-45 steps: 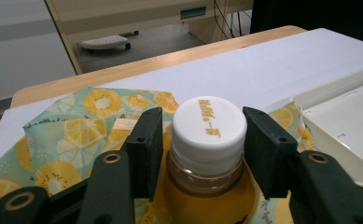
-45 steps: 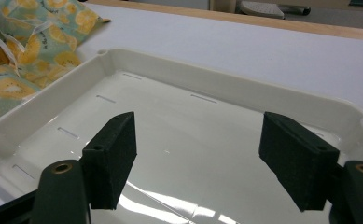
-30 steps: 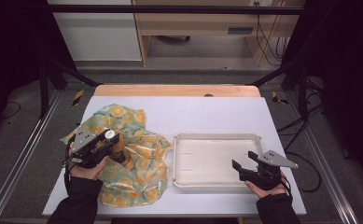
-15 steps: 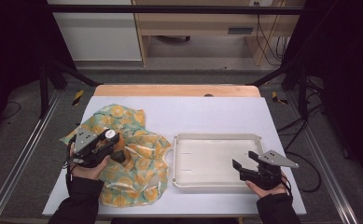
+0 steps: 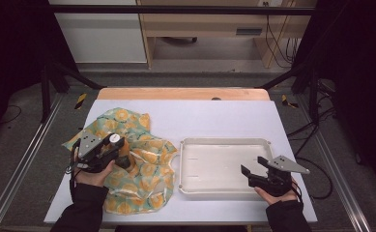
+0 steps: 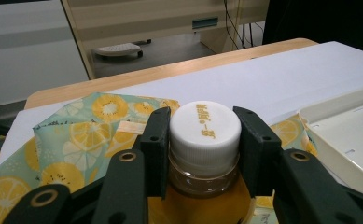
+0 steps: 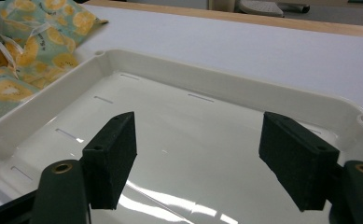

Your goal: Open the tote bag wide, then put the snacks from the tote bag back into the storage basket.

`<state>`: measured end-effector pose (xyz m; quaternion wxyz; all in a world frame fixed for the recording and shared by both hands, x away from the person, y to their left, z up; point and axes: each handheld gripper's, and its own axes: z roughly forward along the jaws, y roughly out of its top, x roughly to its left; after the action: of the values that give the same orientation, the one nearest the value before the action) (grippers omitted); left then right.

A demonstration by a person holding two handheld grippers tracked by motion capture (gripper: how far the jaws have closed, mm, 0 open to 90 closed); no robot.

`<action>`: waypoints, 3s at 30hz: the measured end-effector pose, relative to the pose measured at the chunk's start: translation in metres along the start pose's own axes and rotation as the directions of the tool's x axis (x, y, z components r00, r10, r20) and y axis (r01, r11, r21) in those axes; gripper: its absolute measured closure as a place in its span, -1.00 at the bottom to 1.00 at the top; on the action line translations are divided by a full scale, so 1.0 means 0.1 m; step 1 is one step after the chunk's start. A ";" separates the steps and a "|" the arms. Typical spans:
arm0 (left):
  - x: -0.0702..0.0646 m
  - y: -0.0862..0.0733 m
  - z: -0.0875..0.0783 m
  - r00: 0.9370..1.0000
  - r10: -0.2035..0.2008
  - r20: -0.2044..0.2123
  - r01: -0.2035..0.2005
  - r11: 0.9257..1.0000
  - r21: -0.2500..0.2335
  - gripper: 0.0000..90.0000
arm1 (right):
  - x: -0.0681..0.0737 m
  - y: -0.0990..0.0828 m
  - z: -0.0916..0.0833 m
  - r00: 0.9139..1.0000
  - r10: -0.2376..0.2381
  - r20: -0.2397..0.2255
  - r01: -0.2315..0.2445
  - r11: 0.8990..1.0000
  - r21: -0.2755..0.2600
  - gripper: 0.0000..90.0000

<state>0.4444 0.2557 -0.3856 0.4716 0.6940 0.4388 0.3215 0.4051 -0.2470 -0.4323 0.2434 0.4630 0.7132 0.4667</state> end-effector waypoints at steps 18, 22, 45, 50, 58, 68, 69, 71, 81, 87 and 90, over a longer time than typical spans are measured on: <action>-0.08 0.17 -0.15 1.000 0.008 0.008 -0.007 1.000 -0.022 0.30 | -0.05 0.02 -0.03 1.000 0.017 0.001 -0.017 1.000 -0.020 -0.39; -0.10 0.21 -0.20 1.000 0.007 0.014 -0.006 0.999 -0.034 0.30 | -0.05 0.01 -0.02 1.000 0.015 0.002 -0.015 1.000 -0.011 -0.39; -0.19 0.39 -0.42 1.000 0.000 0.016 0.002 0.997 -0.079 0.30 | -0.06 0.02 -0.05 1.000 0.010 0.003 -0.010 1.000 -0.021 -0.39; -0.26 0.42 -0.45 0.999 0.005 0.032 -0.002 0.996 -0.087 0.30 | -0.05 0.02 -0.05 1.000 0.005 0.004 -0.005 1.000 -0.023 -0.39; -0.39 0.48 -0.48 0.998 0.020 0.067 -0.013 0.995 -0.101 0.30 | -0.06 0.01 -0.04 1.000 0.007 -0.002 -0.007 1.000 -0.022 -0.40; -0.51 0.54 -0.55 0.995 0.041 0.096 -0.030 0.993 -0.117 0.30 | -0.07 0.02 -0.04 1.000 0.012 0.004 -0.012 1.000 -0.024 -0.40; -0.52 0.55 -0.56 0.994 0.043 0.099 -0.031 0.992 -0.119 0.30 | -0.07 0.02 -0.05 1.000 0.011 0.005 -0.011 1.000 -0.025 -0.40; -0.54 0.55 -0.56 0.993 0.044 0.105 -0.032 0.992 -0.119 0.30 | -0.07 0.02 -0.05 1.000 0.010 0.009 -0.010 1.000 -0.027 -0.40; -0.64 0.62 -0.52 0.992 0.053 0.116 -0.038 0.991 -0.128 0.30 | -0.05 0.05 -0.07 1.000 -0.002 0.010 0.002 0.999 -0.035 -0.40; -0.72 0.69 -0.50 0.990 0.060 0.130 -0.042 0.989 -0.139 0.30 | -0.06 0.05 -0.08 1.000 -0.002 0.012 0.002 0.999 -0.039 -0.40; -0.77 0.72 -0.48 0.988 0.060 0.140 -0.039 0.989 -0.145 0.30 | -0.05 0.05 -0.08 1.000 -0.001 0.011 0.001 0.999 -0.038 -0.40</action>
<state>0.3933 0.1911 -0.3035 0.5422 0.6908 0.3622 0.3126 0.4033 -0.2548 -0.4245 0.2561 0.4606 0.7031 0.4774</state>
